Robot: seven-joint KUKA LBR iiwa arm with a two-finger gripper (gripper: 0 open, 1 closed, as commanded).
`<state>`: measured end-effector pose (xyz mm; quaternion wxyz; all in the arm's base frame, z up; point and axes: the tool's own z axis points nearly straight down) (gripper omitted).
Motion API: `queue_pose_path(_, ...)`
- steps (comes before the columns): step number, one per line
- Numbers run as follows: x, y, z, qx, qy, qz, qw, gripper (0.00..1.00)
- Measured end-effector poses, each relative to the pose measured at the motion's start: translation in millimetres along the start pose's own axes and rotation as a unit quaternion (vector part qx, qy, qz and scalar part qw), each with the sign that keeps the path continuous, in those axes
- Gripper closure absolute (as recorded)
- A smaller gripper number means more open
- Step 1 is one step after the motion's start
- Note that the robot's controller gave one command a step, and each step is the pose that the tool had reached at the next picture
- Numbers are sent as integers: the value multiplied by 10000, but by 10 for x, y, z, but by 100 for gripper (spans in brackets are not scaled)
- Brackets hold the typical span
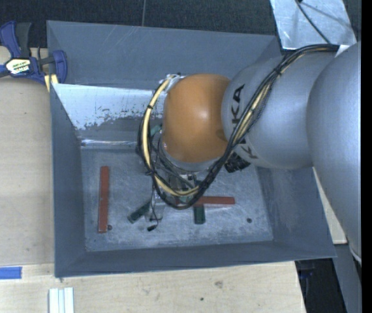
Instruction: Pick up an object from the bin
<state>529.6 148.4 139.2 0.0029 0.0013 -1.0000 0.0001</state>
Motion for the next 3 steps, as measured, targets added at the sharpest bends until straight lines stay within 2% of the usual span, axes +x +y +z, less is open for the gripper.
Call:
queue_pose_path(1, -82, -191, 734, 9, -11, -262, 9997, 0)
queue_pose_path(2, -105, -170, 680, -10, -54, -259, 9996, 100)
queue_pose_path(3, -299, -490, -682, 7, -83, -1732, 9849, 100)
